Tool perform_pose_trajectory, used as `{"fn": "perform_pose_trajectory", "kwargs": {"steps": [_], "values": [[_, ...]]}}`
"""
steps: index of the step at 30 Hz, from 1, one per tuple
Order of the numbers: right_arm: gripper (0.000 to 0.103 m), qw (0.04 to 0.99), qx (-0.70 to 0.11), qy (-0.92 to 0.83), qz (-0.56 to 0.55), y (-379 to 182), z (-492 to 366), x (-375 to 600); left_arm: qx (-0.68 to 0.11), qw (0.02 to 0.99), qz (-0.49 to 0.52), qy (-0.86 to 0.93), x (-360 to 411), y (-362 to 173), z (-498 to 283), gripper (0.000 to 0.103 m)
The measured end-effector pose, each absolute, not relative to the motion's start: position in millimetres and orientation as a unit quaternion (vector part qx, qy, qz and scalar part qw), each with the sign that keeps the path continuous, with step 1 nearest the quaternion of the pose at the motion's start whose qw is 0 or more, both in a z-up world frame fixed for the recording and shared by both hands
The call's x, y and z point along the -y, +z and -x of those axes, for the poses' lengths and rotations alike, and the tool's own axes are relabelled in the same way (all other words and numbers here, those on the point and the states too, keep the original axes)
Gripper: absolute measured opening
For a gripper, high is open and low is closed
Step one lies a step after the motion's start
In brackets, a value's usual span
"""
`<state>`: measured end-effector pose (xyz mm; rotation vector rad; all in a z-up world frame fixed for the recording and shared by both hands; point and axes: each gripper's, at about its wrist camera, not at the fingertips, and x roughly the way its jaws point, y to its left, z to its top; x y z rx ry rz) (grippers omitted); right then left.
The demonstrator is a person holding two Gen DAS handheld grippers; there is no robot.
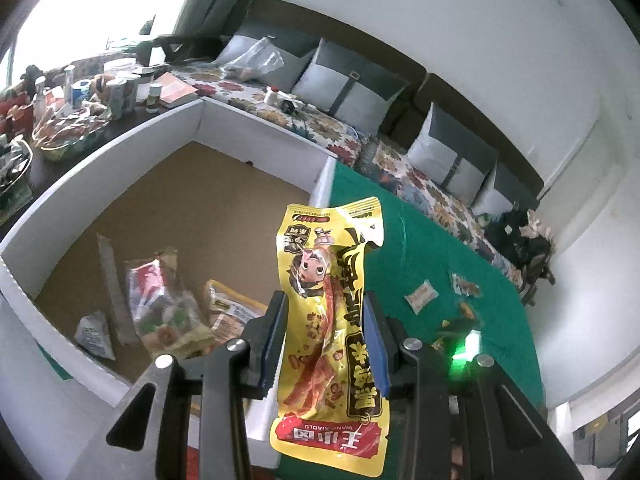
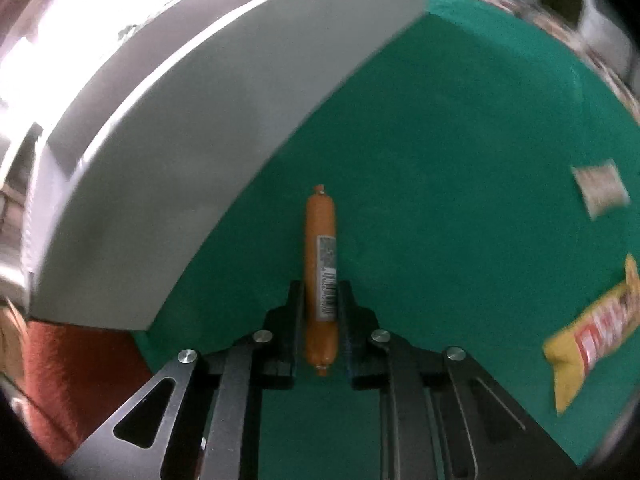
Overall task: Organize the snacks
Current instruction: 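Carry the yellow bag and sausage over the white box and release both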
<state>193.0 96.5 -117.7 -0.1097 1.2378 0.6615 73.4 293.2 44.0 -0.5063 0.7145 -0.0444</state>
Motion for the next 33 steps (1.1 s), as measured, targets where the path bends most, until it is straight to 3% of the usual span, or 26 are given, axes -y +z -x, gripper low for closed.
{"fn": "perform_pose_trajectory", "kwargs": {"steps": [6,9,16,22,24,25,27,28,29,33], "values": [[0.017,0.747,-0.564,0.319,-0.150,-84,-214,-30,-0.342,0.908,0.242,0.002,-326,45,-67,0.036],[0.017,0.746,-0.537,0.348,-0.184,-50,-217,-33,-0.342,0.909,0.238,0.018,-343,45,-65,0.036],[0.017,0.737,-0.490,0.432,-0.173,15,-200,-118,-0.351,0.908,0.224,0.054,-382,42,-64,0.036],[0.017,0.722,-0.494,0.464,-0.138,10,-176,-185,-0.359,0.907,0.202,0.089,-409,34,-66,0.037],[0.017,0.711,-0.501,0.475,-0.133,5,-179,-206,-0.372,0.903,0.189,0.105,-417,26,-68,0.043],[0.020,0.708,-0.503,0.478,-0.131,6,-182,-211,-0.378,0.900,0.184,0.113,-418,23,-68,0.046],[0.029,0.704,-0.513,0.472,-0.135,-3,-186,-227,-0.393,0.893,0.171,0.135,-424,14,-70,0.065],[0.056,0.701,-0.519,0.468,-0.144,-7,-188,-229,-0.395,0.892,0.166,0.143,-426,11,-70,0.070],[0.067,0.703,-0.519,0.463,-0.152,-6,-189,-229,-0.393,0.892,0.161,0.151,-426,9,-69,0.075],[0.067,0.740,-0.493,0.437,-0.134,-4,-191,-193,-0.385,0.897,0.134,0.173,-415,6,-69,0.080]]}}
